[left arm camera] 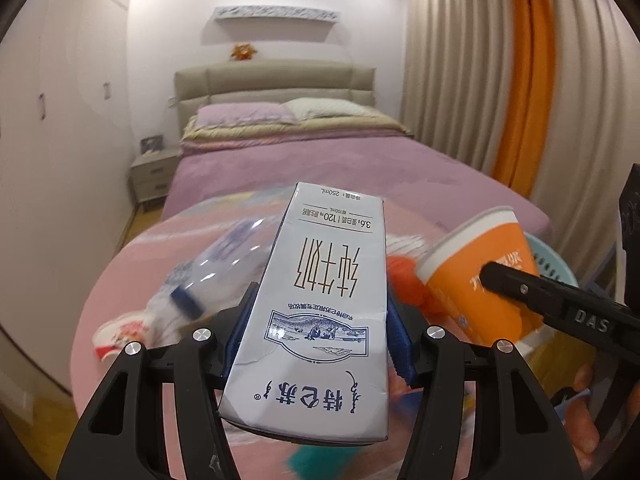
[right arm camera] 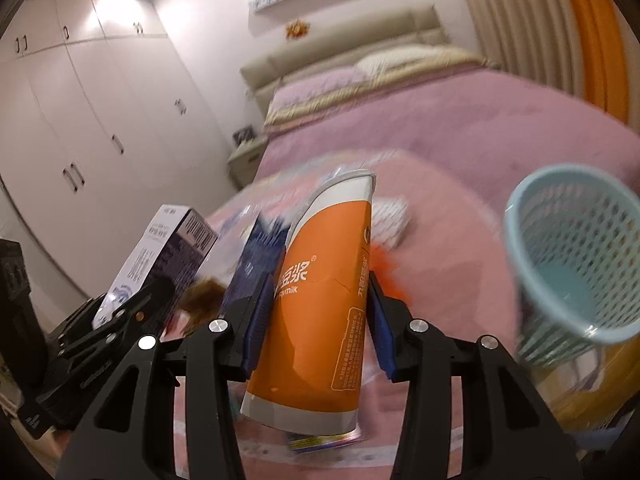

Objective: Collect trash
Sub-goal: 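Carry both items over the blue basket and open both grippers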

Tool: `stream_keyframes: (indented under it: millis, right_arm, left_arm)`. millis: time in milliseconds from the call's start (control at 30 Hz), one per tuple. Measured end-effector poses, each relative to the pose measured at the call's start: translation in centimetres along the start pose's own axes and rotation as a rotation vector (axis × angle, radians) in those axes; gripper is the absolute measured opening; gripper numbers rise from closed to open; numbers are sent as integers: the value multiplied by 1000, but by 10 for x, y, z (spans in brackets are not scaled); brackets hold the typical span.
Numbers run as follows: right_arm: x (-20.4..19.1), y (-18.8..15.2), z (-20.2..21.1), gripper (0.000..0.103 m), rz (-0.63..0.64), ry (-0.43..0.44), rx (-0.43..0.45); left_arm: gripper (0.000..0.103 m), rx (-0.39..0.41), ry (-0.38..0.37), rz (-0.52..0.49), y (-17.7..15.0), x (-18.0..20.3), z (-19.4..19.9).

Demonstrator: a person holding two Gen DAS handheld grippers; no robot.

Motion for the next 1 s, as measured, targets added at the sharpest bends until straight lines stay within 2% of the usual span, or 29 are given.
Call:
stream_keyframes:
  millis: [133,367,433,467,600,800,1000]
  right_arm:
    - [42,19,15,42,-26,-85,71]
    - [149,44,24,42,-142,-236,130]
    - [176,46,19,42,-170,-270,124]
    - [176,46,19,42,-170,-270,124]
    - [227,44,5,42,-213,-341,85]
    - [276,24,-20,43,-235,-434,16]
    - [301,5,-37,44,-246,-485,-47]
  left_arm:
    - [55,10,-71,-14,16,42,-14]
    - [55,-34,-176,-72,31,122,-63]
    - [55,-68,-229,-79,32,148,-84]
    - [55,-87,-257,-84,32,162,-95]
    - [55,-150,-314,-92,28,199,-135]
    - [55,-255,-343,-89,4,228,-188]
    - [56,-312,-357,-100,-19,246,-207]
Point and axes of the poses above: each gripper's, at about its wrist camera, not at the fingertips, and z roughly against the way its jaws point, x to its right, y to its top, the point moved 9 cm from there along -z, roughly the way its jaws point, and after that the axes turned 8 degrees about -y, right-handed, at the moved point
